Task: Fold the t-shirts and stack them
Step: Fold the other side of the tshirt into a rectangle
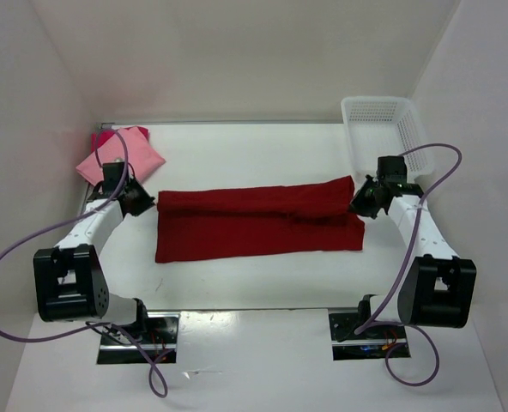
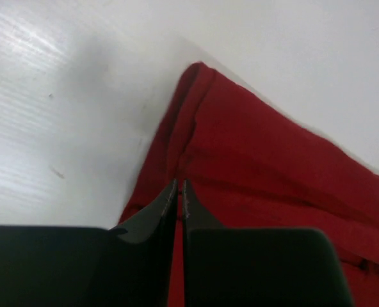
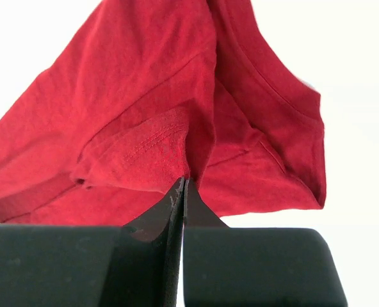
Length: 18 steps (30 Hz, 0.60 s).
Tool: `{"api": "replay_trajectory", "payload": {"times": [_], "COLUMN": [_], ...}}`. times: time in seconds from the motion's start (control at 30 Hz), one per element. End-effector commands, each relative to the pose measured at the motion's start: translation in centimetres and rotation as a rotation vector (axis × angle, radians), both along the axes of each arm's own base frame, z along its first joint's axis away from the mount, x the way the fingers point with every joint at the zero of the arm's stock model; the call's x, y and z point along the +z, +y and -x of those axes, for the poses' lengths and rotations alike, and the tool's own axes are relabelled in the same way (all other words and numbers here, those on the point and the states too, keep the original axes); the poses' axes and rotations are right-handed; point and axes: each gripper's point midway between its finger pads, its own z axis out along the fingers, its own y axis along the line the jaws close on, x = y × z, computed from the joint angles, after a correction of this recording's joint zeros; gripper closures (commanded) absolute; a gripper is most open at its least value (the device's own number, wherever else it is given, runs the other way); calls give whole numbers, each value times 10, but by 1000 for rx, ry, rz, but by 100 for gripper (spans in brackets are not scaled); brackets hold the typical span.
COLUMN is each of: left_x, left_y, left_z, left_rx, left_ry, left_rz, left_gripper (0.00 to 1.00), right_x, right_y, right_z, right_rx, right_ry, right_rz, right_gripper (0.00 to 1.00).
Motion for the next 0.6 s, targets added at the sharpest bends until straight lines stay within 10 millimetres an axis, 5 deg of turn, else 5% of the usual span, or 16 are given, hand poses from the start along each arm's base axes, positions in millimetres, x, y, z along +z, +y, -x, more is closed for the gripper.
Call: {"api": "replay_trajectory", "payload": {"times": [0.0, 0.13, 0.23, 0.33, 0.37, 0.47, 0.57], "left_x": [-12, 0, 23, 44, 51, 55, 42], "left_y": [10, 21, 17, -5, -13, -43, -67], "left_z": [13, 14, 5, -14, -18, -28, -31], "left_rx": [37, 110, 102, 4, -24, -125, -187], "left_ry": [47, 21, -33, -122, -145, -157, -133], "left_rz": [-38, -31, -12, 66, 75, 54, 34], "left_gripper": [87, 66, 61, 61, 62, 62, 62], "right_x": [-4, -5, 10, 28, 37, 26, 5], "right_y": [-10, -10, -9, 4, 9, 43, 97], "right_z": [4, 7, 4, -1, -5, -12, -14], "right_rx": [-42, -42, -27, 23, 50, 154, 300], "right_ry": [24, 35, -3, -43, -63, -46, 5], "right_rz": [23, 22, 24, 33, 40, 44, 72], "right_gripper": [99, 80, 66, 71, 87, 98, 92]}}
